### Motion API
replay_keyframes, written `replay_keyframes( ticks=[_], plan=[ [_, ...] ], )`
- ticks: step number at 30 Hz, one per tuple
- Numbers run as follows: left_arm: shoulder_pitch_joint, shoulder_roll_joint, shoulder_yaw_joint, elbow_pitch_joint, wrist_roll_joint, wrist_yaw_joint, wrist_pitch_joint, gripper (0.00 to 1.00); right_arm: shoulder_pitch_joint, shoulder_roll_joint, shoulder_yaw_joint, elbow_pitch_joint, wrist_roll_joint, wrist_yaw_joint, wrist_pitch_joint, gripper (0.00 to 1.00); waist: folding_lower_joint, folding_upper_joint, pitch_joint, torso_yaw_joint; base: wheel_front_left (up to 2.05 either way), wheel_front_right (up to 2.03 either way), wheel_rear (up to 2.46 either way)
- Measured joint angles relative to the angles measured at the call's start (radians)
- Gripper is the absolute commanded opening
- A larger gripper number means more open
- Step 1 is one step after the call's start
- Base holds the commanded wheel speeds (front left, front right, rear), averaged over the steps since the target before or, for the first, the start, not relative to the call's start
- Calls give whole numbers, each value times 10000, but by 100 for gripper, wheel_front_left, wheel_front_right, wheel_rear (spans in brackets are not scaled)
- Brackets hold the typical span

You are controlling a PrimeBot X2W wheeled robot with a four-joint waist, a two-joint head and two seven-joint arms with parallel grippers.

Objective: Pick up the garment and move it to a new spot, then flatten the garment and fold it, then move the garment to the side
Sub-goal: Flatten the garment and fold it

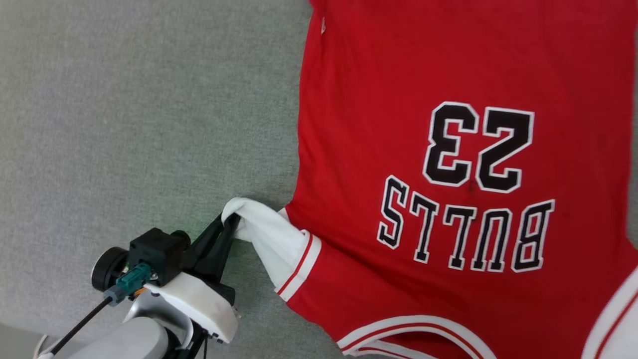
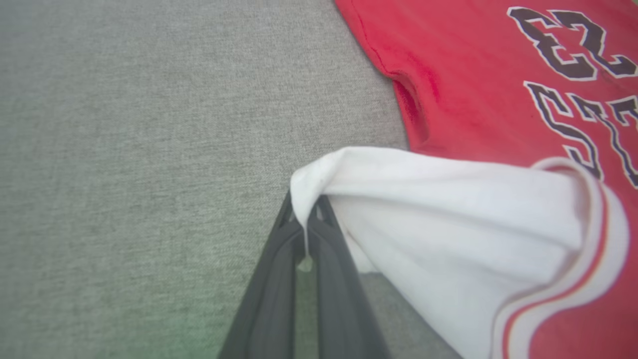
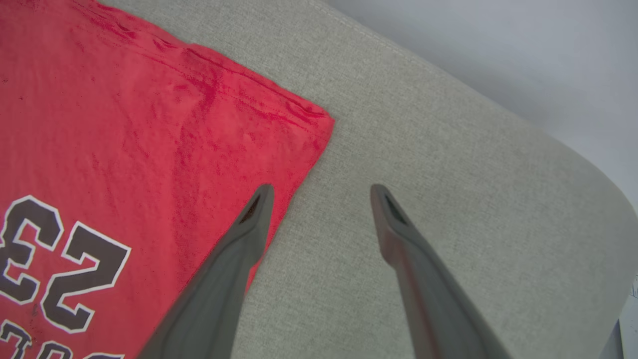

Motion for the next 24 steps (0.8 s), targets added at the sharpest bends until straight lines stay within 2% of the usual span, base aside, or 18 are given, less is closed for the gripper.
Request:
replay_keyframes(
  ticks=[5, 11, 17, 18, 19, 20, 24],
  plan=[
    [-256, -290, 23, -115, 337, -4, -54, 0, -744, 443, -176, 662, -637, 0, 675, 100, 0, 0, 722, 429, 0, 0, 0],
    [-539, -525, 58, -232, 708, -63, -121, 0, -665, 731, -255, 1156, -1135, 0, 650, 100, -1, 0, 1478, 927, 0, 0, 0],
    [-549, -594, 176, -215, 805, -104, -140, 0, -400, 725, -608, 1181, -1089, 0, 491, 100, -4, 0, 1626, 973, 0, 0, 0],
    [-550, -575, 173, -167, 867, -105, -153, 0, -393, 748, -621, 1179, -1110, 0, 464, 15, -4, 0, 1614, 946, 0, 0, 0],
    [-549, -587, 174, -132, 848, -151, -153, 0, -376, 763, -627, 1185, -1131, 0, 412, 15, -4, 0, 1581, 919, 0, 0, 0],
    [-546, -591, 180, -92, 830, -165, -153, 0, -356, 817, -640, 1208, -1162, 0, 355, 0, -4, 0, 1536, 888, 0, 0, 0],
    [-486, -587, 228, 92, 780, -165, -151, 0, -177, 999, -577, 1325, -1208, 0, -63, 0, -3, 0, 1202, 724, 0, 0, 0]
  ],
)
